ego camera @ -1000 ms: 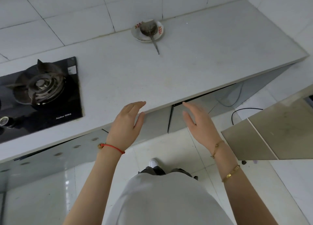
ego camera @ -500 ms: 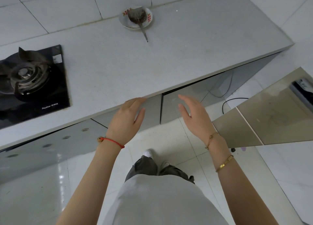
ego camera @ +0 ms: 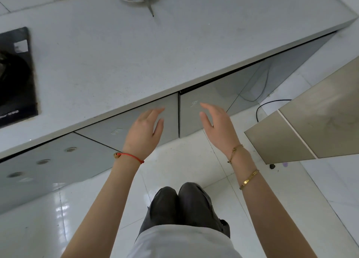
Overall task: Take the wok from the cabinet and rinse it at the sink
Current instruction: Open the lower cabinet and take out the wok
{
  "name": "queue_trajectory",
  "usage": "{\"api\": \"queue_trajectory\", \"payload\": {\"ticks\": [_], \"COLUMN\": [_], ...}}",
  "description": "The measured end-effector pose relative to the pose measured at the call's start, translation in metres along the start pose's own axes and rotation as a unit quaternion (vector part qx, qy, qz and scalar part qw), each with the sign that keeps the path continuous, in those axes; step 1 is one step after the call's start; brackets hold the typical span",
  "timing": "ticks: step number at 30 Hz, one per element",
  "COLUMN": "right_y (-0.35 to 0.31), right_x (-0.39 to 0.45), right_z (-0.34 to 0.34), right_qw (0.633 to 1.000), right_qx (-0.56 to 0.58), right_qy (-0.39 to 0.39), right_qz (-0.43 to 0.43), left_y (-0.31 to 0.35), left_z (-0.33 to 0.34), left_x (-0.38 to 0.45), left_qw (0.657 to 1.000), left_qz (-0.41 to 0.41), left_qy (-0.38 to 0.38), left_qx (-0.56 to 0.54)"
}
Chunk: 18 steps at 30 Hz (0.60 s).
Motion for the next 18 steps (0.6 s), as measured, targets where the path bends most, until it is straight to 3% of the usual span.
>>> {"api": "queue_trajectory", "payload": {"ticks": [9,18], "right_y": [0.087,0.144], "right_x": [0.034,0.068], "right_z": [0.110,0.170], "right_qw": [0.998,0.975], "right_qx": [0.018,0.065], "right_qy": [0.057,0.186], "right_qz": [-0.029,-0.100], "left_y": [-0.086,-0.149], "left_z": [0.128,0.230], "left_x": [0.008,0.031], "left_qw": [0.999,0.984], "left_qz": [0.041,0.099], "left_qy": [0.031,0.148], "left_qx": [0.014,-0.010]}}
Point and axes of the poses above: each hand's wrist, its own x-axis towards the middle knuckle, its own z-axis out of the palm, y = z × x, the point moved 1 cm from there along x, towards the middle knuckle, and after that the axes turned 3 degrees about y, right-handed, at the moved point
